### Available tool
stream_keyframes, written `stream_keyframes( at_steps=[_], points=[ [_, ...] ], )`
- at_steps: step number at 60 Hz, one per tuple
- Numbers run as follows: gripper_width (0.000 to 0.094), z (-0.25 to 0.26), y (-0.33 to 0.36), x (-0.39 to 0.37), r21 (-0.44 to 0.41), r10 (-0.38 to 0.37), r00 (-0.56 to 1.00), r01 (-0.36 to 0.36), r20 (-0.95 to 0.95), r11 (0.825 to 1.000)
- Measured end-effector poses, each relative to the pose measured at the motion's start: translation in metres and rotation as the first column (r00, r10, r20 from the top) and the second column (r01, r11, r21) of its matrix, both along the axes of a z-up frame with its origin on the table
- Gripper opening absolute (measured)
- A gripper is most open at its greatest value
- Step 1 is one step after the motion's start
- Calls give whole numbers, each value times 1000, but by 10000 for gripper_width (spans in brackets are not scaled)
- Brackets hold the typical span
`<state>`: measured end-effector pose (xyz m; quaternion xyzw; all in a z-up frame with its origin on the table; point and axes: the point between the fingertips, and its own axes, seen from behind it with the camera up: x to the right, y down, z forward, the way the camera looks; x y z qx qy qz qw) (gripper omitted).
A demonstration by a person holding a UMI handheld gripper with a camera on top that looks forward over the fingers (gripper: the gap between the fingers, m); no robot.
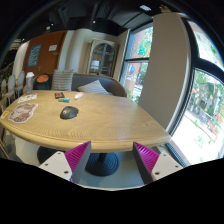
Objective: Arrange mouse
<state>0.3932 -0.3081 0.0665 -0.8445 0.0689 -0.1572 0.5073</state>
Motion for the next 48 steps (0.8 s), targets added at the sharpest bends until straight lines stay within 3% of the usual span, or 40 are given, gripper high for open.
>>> stream_keyframes(
  at_steps=[11,22,39,48],
  points=[
    [857,1,19,-7,-7,20,999,-19,32,1000],
    [859,-4,68,-45,-21,121,993,-121,-18,992],
    [861,-64,177,-124,-61,288,921,-314,-262,948],
    [858,-69,230,-152,-67,305,888,-347,-343,935]
  ],
)
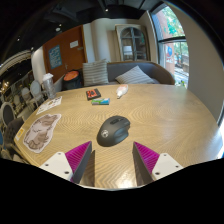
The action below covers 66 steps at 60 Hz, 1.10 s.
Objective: Arrange mouse
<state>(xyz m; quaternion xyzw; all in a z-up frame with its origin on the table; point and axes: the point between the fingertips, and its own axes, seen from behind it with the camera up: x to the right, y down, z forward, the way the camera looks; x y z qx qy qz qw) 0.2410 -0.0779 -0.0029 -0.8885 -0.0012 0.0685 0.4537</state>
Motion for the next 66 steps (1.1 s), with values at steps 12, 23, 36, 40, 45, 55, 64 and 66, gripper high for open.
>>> stream_keyframes(
  at_steps=[12,23,36,40,45,55,64,66],
  points=[
    [863,-4,58,-14,-37,-28,1000,28,-8,999],
    [848,-12,93,-23,-43,-67,996,70,62,997],
    [502,-16,108,-20,-35,-119,977,127,175,991],
    [461,-13,108,-20,-24,-127,972,134,195,991],
    [405,2,105,-24,-5,-173,969,176,179,984],
    [405,53,91,-110,77,-99,983,88,154,993],
    [405,81,78,-239,136,32,985,-55,170,989],
    [405,77,73,-269,128,67,984,-89,162,988]
  ],
)
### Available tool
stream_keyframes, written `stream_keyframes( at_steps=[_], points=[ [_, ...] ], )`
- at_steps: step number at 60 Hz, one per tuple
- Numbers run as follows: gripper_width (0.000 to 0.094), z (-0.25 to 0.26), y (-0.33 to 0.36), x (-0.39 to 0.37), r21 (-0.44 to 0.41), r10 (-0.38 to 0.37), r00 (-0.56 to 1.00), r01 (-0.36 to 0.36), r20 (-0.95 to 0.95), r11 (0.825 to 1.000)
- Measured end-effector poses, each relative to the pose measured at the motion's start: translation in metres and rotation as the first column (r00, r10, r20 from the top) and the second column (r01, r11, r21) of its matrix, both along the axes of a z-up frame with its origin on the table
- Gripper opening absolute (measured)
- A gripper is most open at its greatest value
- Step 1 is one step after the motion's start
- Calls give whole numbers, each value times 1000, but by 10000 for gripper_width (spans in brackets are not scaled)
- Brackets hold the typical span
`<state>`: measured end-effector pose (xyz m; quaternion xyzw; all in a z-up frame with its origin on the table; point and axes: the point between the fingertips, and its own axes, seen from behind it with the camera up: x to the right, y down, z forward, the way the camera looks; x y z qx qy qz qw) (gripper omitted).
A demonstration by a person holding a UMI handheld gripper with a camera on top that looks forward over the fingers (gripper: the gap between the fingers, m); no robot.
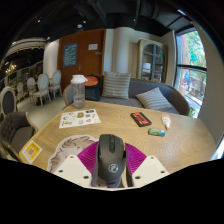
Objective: Arrange mouse
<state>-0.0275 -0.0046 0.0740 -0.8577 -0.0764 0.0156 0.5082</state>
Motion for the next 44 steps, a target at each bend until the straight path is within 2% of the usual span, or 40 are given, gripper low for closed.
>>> stream_keyframes(
  at_steps=[3,8,14,17,23,28,31,44],
  points=[
    [406,-9,-3,-39,-16,40,999,-40,-24,999],
    [425,-39,-4,-78,-74,61,998,-62,-5,995],
    [442,-70,-2,-93,-139,22,999,-17,34,990],
    [482,-84,-5,-95,-164,20,999,-12,48,986],
    [559,-85,-3,-95,-132,57,992,-43,109,990],
    [797,-77,-13,-89,-97,75,992,-65,104,993],
    [868,-70,-18,-85,-80,90,992,-83,94,993],
    [863,-44,-94,-54,-27,170,985,-169,26,985]
  ],
)
